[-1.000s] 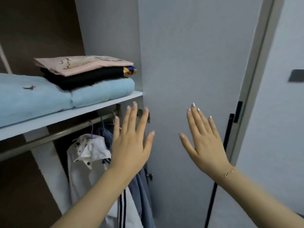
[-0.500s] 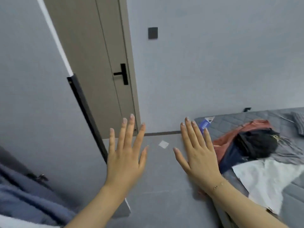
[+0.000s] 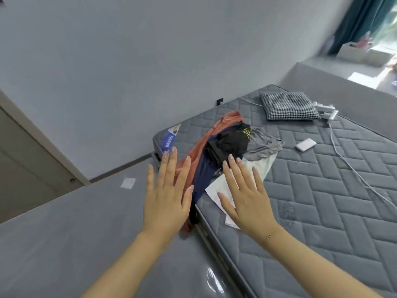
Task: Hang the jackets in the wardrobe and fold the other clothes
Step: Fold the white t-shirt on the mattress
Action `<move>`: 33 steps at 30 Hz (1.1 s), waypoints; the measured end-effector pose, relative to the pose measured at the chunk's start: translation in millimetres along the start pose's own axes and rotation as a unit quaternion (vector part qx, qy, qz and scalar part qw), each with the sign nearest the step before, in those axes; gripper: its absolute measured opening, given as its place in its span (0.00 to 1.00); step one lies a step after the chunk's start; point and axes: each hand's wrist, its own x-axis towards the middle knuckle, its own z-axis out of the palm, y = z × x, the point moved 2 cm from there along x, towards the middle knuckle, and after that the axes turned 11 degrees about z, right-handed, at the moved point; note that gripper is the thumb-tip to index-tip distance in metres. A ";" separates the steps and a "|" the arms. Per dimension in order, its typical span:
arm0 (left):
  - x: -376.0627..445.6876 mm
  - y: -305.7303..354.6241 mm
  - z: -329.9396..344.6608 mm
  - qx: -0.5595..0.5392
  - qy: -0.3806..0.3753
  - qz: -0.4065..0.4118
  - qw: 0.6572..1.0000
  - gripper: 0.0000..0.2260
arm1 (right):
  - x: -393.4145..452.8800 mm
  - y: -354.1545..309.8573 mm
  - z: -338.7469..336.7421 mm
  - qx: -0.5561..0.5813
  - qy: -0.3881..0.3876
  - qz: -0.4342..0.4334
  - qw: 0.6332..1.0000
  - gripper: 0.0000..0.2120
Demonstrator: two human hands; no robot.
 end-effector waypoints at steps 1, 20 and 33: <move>16.4 7.8 13.6 -0.005 -0.011 0.012 1.000 0.29 | 6.7 17.5 7.4 -0.002 -0.011 0.015 1.000 0.31; 288.4 65.2 470.3 -0.111 -0.274 0.264 0.918 0.28 | 148.9 270.3 360.1 0.118 -0.242 0.460 0.846 0.29; 305.0 101.2 650.9 -0.451 -0.332 0.033 0.828 0.26 | 145.5 304.7 531.0 0.276 0.007 0.649 0.709 0.09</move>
